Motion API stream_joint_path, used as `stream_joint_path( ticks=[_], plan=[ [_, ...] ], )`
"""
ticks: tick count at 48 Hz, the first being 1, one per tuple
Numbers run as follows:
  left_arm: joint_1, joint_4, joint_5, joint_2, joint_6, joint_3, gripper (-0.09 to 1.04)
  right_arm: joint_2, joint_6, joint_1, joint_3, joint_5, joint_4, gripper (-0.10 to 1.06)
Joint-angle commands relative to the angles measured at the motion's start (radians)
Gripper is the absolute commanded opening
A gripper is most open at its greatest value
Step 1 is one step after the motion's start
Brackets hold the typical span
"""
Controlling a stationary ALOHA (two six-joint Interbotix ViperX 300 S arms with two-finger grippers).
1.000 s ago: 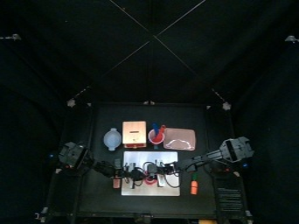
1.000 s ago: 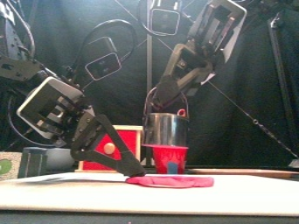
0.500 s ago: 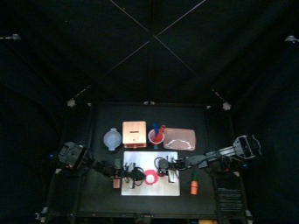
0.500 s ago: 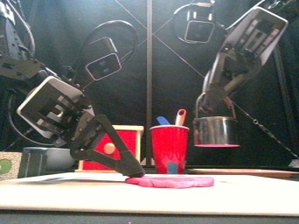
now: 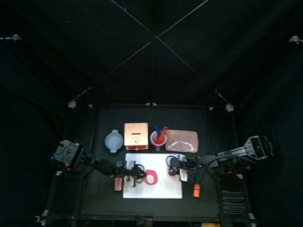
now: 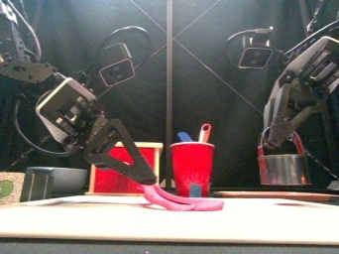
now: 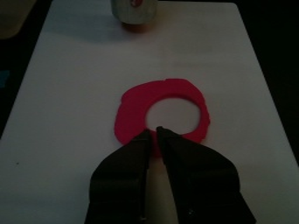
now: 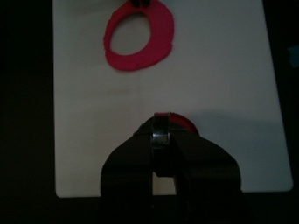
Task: Get the cutter from the drawer then cut the dough then place the extra dough in the bowl
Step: Place the extra dough in the bowl
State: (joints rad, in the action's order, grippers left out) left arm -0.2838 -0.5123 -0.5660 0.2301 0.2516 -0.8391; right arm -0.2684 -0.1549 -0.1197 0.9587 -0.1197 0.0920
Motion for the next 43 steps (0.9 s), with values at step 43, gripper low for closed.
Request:
stream_joint_path(
  ticks=[43],
  plan=[
    [0.046,0.003,-0.006,-0.095,0.005,0.006,0.6,-0.012,0.0,0.002,-0.006,0.107,0.064,0.82]
  ],
)
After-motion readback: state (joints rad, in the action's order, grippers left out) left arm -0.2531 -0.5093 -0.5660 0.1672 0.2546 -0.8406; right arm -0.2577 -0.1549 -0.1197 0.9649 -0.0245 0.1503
